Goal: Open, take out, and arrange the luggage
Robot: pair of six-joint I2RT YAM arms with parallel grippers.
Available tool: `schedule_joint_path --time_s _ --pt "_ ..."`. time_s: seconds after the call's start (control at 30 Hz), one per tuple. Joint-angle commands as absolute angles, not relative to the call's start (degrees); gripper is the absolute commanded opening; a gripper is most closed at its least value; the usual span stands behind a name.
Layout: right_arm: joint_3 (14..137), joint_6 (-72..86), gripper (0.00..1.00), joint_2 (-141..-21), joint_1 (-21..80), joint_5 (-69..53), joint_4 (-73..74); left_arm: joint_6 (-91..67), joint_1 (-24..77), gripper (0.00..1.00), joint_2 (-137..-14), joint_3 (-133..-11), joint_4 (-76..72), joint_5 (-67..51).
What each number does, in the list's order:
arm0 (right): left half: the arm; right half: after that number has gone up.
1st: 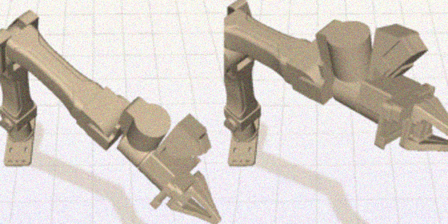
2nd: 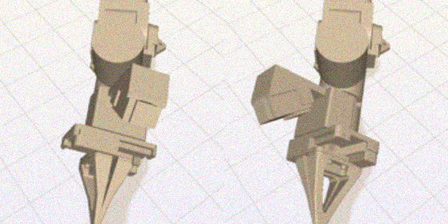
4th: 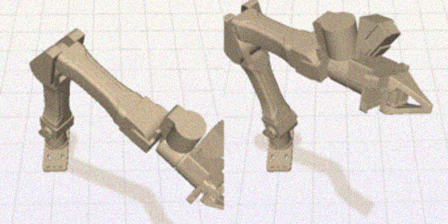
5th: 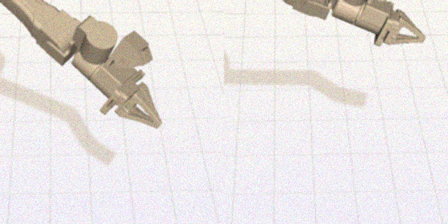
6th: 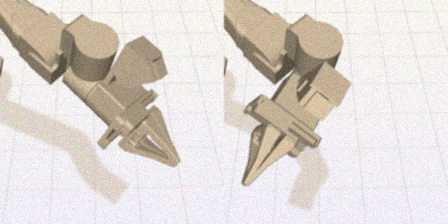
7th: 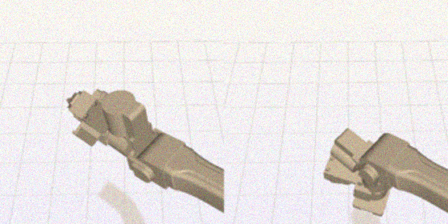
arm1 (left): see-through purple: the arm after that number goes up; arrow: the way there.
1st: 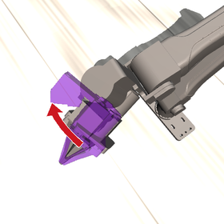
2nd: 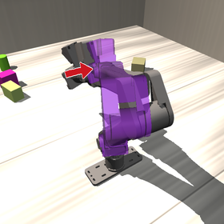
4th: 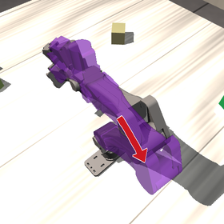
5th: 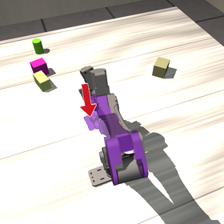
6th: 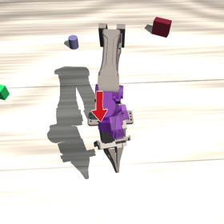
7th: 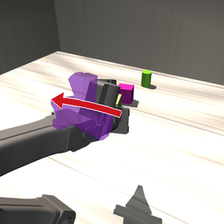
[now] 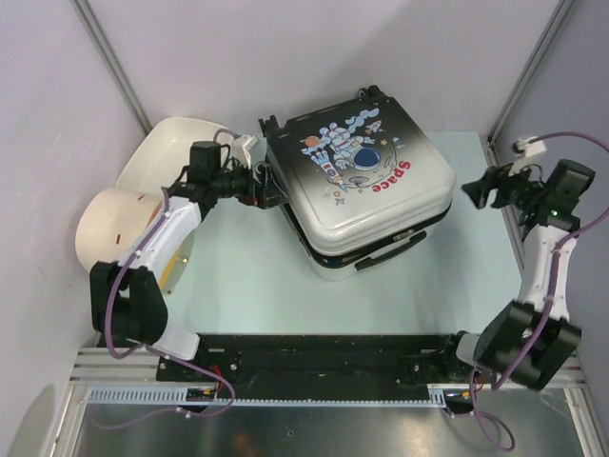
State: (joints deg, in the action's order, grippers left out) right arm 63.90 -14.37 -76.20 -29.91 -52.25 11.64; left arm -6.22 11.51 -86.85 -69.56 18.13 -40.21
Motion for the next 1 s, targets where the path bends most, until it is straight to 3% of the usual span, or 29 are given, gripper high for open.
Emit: schedule_joint_path --time_s 0.0,0.17,0.4,0.63,0.8,0.97 --pt "64.26 -39.81 0.73 -67.86 -18.57 -51.61 44.0 -2.99 11.6 0.97 -81.13 -68.29 16.87 -40.25" --pt "54.6 -31.75 0.7 -59.16 3.8 -35.09 34.21 -4.39 11.6 0.97 -78.84 -67.15 16.52 -39.73" --pt "45.8 -25.93 0.57 -60.11 18.52 -22.16 18.93 -4.31 11.6 0.97 -75.24 -65.22 16.0 -38.76" --pt "42.01 -24.35 0.55 -61.88 19.51 -16.0 11.95 -4.04 11.6 0.97 -72.78 -63.64 15.73 -37.62" --pt "42.1 -23.64 0.55 -55.39 19.34 -25.11 13.62 -4.04 11.6 0.97 -72.51 -62.58 15.56 -38.4" --pt "42.1 -22.76 0.55 -54.4 19.07 -24.27 13.45 -4.57 11.6 0.97 -73.39 -62.58 15.47 -39.02"
